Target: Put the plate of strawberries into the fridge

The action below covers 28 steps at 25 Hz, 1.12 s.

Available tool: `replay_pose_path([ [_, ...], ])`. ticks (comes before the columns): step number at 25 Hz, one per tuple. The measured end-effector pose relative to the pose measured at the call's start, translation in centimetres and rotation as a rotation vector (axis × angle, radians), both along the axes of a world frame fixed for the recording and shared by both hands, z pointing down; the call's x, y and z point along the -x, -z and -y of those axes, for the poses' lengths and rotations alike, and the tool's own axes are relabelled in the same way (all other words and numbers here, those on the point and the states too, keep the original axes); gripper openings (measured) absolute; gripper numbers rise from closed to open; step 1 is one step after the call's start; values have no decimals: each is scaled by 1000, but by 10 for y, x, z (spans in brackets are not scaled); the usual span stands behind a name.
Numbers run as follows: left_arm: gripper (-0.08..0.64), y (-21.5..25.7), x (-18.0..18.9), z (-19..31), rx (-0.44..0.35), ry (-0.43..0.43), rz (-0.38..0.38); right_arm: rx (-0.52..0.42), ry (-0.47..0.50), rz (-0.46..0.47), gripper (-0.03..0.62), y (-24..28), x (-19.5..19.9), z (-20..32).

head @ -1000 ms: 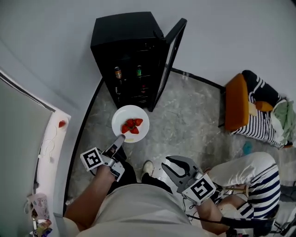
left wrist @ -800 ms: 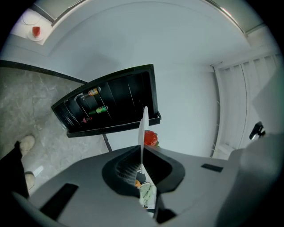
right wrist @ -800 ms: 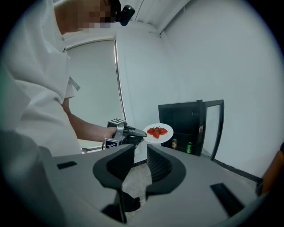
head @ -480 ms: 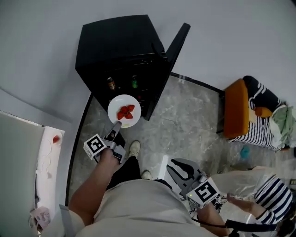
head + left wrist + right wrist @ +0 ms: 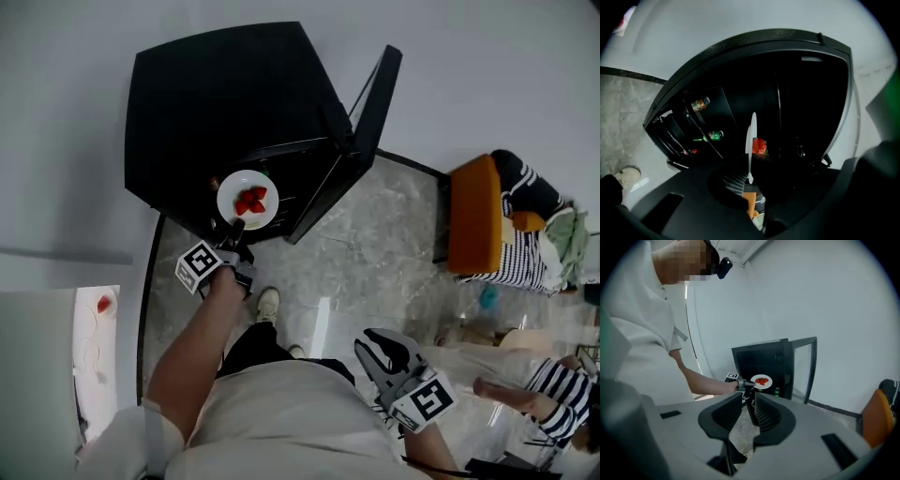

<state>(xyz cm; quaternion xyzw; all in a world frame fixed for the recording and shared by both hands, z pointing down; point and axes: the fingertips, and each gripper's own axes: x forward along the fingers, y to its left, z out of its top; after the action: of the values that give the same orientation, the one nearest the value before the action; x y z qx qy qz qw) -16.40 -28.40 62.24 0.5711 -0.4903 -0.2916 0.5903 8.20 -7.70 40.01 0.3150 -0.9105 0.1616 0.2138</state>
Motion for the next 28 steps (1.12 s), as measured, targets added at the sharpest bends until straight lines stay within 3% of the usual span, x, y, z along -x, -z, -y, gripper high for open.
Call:
replay_pose_path([
  [9, 25, -55, 16, 66, 91, 21, 32, 41, -96, -23, 86, -7, 0, 25],
  [20, 25, -84, 22, 102, 156, 46, 61, 70, -153, -34, 86, -13, -10, 39],
  [24, 25, -89, 24, 105, 178, 36, 111, 71, -170, -34, 86, -14, -13, 39],
  [28, 28, -91, 27, 107, 203, 10, 209, 80, -188, -24, 86, -14, -16, 37],
])
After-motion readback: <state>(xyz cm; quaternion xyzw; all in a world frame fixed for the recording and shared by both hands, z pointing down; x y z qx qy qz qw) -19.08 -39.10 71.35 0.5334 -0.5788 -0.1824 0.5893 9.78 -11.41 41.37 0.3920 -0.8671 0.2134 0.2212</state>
